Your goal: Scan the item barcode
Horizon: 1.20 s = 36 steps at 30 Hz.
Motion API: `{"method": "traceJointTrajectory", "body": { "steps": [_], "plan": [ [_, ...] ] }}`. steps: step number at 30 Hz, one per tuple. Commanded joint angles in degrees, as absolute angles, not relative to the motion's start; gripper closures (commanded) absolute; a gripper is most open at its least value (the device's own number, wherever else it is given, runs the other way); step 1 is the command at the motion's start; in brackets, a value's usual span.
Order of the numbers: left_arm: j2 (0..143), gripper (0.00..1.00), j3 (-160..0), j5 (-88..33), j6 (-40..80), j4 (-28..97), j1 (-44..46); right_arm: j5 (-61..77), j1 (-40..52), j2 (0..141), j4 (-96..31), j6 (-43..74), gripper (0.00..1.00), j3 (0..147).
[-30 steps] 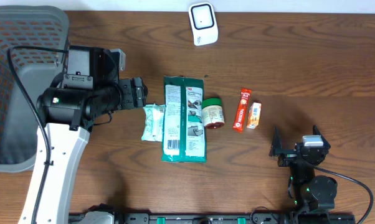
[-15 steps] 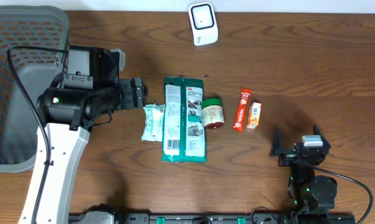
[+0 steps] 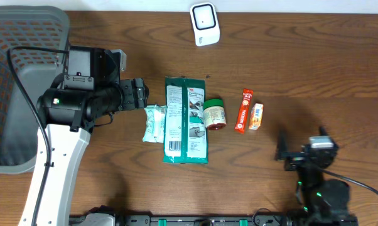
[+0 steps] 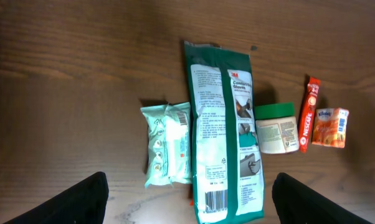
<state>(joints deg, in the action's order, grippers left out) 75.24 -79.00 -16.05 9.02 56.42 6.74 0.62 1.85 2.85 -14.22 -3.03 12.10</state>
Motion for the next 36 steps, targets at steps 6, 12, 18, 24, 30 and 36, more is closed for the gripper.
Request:
{"method": "traceJointTrajectory", "body": {
  "steps": [6,12,18,24,30,36],
  "plan": [
    [75.22,0.16,-79.83,-15.14,9.13,56.55,6.66,1.63,1.85,28.49,-37.65,4.47,0.01,55.90],
    [75.22,0.16,-79.83,-15.11,9.10,56.55,6.66,2.02,1.87,51.44,-66.46,4.45,0.01,87.39],
    [75.22,0.16,-79.83,-15.11,9.13,56.55,6.66,3.49,1.87,67.40,-81.60,4.51,0.01,103.28],
    [75.22,0.16,-79.83,-15.11,9.10,56.55,6.66,16.25,1.87,75.13,-85.78,6.17,0.01,103.28],
    [75.22,0.16,-79.83,-15.11,9.13,56.55,6.66,14.87,1.87,81.93,-87.18,7.79,0.80,103.26],
    [75.22,0.16,-79.83,-15.11,9.10,56.53,6.66,14.41,1.98,88.99,-88.18,8.16,0.62,101.86]
  ]
}}
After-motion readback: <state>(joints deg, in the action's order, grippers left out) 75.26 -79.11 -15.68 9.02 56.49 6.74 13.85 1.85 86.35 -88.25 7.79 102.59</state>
